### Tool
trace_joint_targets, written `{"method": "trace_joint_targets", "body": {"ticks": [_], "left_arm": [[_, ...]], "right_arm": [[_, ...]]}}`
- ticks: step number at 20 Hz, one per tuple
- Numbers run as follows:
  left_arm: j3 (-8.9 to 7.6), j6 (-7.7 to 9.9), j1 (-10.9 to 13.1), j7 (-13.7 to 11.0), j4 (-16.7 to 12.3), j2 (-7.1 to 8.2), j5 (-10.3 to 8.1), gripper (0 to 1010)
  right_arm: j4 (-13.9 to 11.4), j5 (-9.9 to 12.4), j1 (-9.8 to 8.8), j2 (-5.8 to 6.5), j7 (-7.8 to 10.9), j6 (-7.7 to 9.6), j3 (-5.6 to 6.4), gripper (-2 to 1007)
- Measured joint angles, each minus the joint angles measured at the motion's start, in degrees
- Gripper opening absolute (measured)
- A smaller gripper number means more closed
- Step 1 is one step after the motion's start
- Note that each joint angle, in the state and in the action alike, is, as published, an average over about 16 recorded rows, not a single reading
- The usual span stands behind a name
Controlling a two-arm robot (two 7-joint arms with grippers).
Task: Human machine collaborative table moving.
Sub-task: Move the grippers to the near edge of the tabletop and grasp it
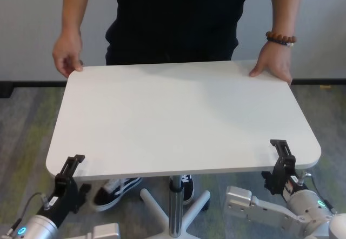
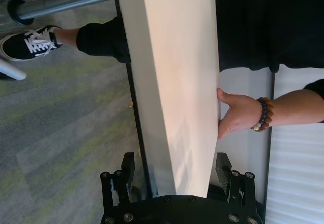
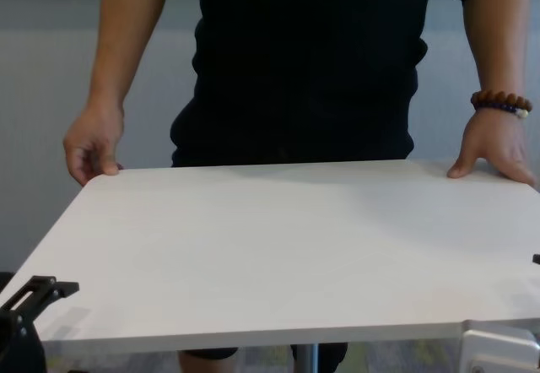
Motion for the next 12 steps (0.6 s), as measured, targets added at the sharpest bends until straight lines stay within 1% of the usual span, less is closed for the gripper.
{"method": "trace_joint_targets", "body": {"ticks": [6, 12], "left_arm": [[0.4, 0.23, -0.7, -0.1, 0.5, -0.51, 0.09, 1001], [0.92, 0.51, -1.7, -0.3, 1.2, -1.03, 0.27, 1002]], "right_arm": [[1.0, -1.2, 0.83, -0.74, 0.67, -0.92, 0.0, 1005], [2.1, -1.9, 1.55, -1.5, 1.27, -2.0, 0.33, 1005]]}}
